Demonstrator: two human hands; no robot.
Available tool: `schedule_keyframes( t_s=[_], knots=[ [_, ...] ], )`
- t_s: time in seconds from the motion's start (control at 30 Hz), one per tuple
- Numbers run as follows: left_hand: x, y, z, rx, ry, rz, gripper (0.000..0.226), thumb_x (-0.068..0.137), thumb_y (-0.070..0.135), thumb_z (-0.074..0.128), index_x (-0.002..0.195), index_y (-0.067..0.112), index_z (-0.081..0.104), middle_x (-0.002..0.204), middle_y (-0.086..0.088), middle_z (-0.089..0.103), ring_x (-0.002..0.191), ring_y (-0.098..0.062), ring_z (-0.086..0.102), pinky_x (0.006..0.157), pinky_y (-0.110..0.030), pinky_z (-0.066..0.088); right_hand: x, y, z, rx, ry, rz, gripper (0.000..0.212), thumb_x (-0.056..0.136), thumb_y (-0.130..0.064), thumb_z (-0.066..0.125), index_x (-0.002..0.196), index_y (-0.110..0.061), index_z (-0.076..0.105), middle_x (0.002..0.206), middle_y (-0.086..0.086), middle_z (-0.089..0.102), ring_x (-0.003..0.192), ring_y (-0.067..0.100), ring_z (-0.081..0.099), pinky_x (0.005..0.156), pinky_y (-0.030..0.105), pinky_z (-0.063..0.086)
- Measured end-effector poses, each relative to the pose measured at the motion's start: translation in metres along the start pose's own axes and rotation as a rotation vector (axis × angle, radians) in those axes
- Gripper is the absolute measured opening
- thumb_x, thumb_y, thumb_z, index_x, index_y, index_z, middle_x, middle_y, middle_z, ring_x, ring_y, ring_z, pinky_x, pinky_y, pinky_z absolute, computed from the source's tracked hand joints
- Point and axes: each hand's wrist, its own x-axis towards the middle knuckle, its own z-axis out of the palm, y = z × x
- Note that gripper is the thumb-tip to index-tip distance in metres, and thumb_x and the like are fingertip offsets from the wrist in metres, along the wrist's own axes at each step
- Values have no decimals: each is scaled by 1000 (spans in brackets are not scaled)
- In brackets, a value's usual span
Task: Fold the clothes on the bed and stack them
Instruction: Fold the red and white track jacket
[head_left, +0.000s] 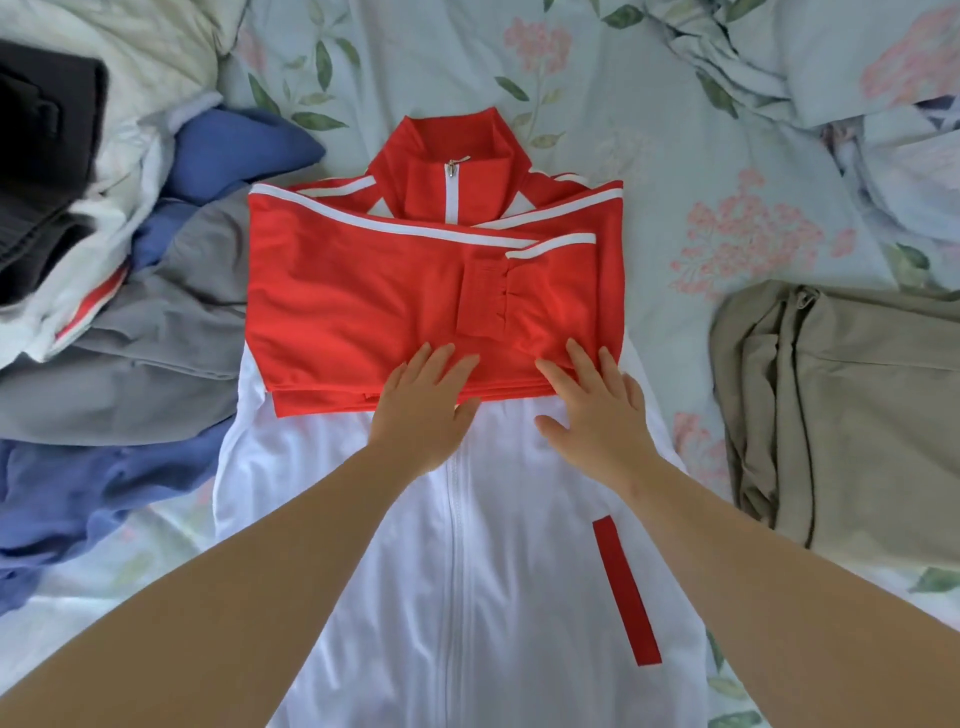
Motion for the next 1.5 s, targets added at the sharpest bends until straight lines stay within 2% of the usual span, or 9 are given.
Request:
schedule_keyframes(
  t_s=[0.2, 0.3, 0.4, 0.67, 0.8, 0.93, 1.13, 1.4, 1.5],
  knots=[
    [-78, 2, 39, 222, -150, 106, 56, 95, 43, 31, 148, 24, 31, 156, -4, 22, 144, -30, 21, 114, -46, 27, -68, 5, 46, -112, -160, -58, 63, 96, -35, 43, 150, -37, 10, 160, -2, -7, 146, 27, -10, 116, 45, 2],
    [-124, 3, 58, 192, -151, 129, 55, 85, 42, 41, 135, 23, 48, 141, -11, 49, 127, -34, 50, 98, -50, 44, -108, 1, 74, -149, -95, -121, 68, 83, -34, 66, 143, -30, 36, 156, 10, 23, 141, 39, 24, 110, 52, 26],
    [-171, 0, 80, 220, -139, 185, 56, 83, 43, 35, 136, 26, 43, 140, -9, 50, 128, -32, 48, 100, -51, 41, -148, 1, 104, -192, -9, -163, 78, 63, -36, 82, 131, -28, 45, 138, 10, 53, 123, 39, 52, 92, 54, 46],
    [-268, -8, 126, 238, -153, 366, 60, 80, 52, 40, 135, 28, 41, 144, -9, 45, 135, -30, 30, 108, -47, 23, -226, -6, 158, -240, 97, -262, 56, 80, -35, 60, 132, -25, 42, 139, 13, 51, 123, 39, 51, 94, 53, 46],
    [-286, -15, 131, 330, -220, 419, 84, 71, 71, 38, 140, 23, 36, 148, -14, 36, 138, -34, 25, 108, -52, 21, -245, -5, 169, -290, 24, -345, 90, 53, -63, 76, 130, -28, 44, 144, 11, 37, 130, 40, 35, 96, 60, 39],
    [-289, -22, 129, 389, -212, 462, 102, 55, 61, 75, 141, 22, 36, 147, -15, 39, 135, -34, 36, 106, -57, 32, -248, 0, 173, -330, -26, -355, 102, 41, -53, 86, 131, -32, 42, 143, 8, 36, 128, 40, 43, 96, 59, 41],
    [-285, -35, 116, 338, -46, 489, 74, 55, 6, 78, 124, 23, 60, 127, -10, 60, 108, -32, 62, 84, -43, 52, -243, -2, 169, -328, 74, -356, 81, 51, -33, 87, 122, -29, 47, 132, 10, 56, 117, 40, 55, 87, 56, 49],
    [-285, -42, 111, 389, -224, 401, 101, 39, 52, 85, 124, 20, 44, 133, -13, 55, 113, -31, 51, 83, -47, 51, -234, -1, 155, -232, 146, -440, 37, 65, -19, 75, 101, -18, 68, 106, 6, 70, 99, 35, 66, 67, 43, 58],
    [-284, -36, 109, 369, -180, 379, 89, 46, 29, 88, 123, 16, 45, 128, -13, 60, 107, -32, 61, 80, -43, 53, -227, -1, 147, -214, 151, -462, 41, 73, -29, 41, 100, -18, 70, 99, 0, 71, 94, 28, 69, 56, 34, 58]
  ],
)
